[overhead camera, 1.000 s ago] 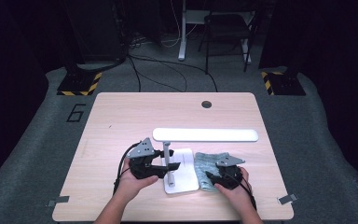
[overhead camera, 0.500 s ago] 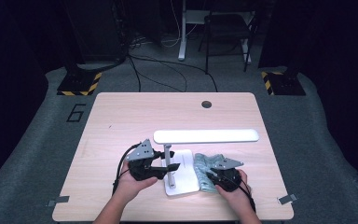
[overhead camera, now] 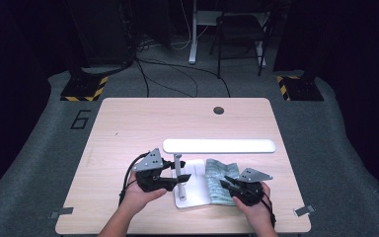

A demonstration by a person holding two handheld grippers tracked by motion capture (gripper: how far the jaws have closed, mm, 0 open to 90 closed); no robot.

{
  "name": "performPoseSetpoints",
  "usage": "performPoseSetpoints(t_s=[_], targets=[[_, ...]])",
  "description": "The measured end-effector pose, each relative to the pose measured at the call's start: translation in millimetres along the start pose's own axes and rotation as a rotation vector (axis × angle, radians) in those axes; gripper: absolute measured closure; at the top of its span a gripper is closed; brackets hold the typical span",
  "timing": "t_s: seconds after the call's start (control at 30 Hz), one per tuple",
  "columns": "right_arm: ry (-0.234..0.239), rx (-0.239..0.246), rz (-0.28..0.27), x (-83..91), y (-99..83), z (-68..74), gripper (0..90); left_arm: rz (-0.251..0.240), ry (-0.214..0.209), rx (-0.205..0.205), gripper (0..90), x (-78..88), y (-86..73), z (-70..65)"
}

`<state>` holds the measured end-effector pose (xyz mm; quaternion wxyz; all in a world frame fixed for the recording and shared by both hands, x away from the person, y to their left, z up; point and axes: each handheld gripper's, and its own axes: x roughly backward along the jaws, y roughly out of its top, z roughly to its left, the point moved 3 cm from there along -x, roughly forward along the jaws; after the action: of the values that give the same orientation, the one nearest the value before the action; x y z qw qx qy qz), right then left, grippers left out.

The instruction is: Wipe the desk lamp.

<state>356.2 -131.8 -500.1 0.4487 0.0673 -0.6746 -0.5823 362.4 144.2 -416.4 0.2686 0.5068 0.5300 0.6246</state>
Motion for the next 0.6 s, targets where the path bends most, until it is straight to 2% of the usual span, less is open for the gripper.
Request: performPoseSetpoints(t_s=[0.1, 0.17, 0.23, 0.33, 0.4, 0.5, 0.53, 0.6], targets=[[0.043, -0.010, -0.005, -4.2, 2.0, 9.2, 75.8, -0.004, -0.019, 0.003, 50.9, -0.5, -0.4, -1.2], [0.071, 0.014, 0.011, -11.5, 3.9, 20.5, 75.2, -0.004, -0.030, 0.003, 50.8, -0.8, -1.0, -4.1], [0.095, 0.058, 0.038, -19.9, 2.7, 33.1, 73.5, -0.003, -0.037, -0.003, 50.8, -0.9, -1.2, -7.1], [0.095, 0.110, 0.091, -32.9, -3.6, 46.5, 69.2, -0.002, -0.051, -0.005, 50.9, -0.6, -1.6, -10.5], [0.086, 0.138, 0.131, -40.8, -7.9, 51.3, 59.5, -0.008, -0.053, -0.012, 50.8, -0.3, -2.3, -11.5], [0.081, 0.153, 0.114, -45.5, -7.8, 53.0, 51.3, -0.016, -0.060, -0.010, 50.8, 0.5, -3.4, -11.8], [0.080, 0.146, 0.110, -45.8, -7.3, 53.6, 51.0, -0.014, -0.063, -0.013, 50.8, 0.8, -3.6, -12.1], [0.090, 0.170, 0.119, -48.8, -7.3, 53.3, 60.3, -0.012, -0.063, -0.012, 50.8, 1.1, -3.6, -12.4]])
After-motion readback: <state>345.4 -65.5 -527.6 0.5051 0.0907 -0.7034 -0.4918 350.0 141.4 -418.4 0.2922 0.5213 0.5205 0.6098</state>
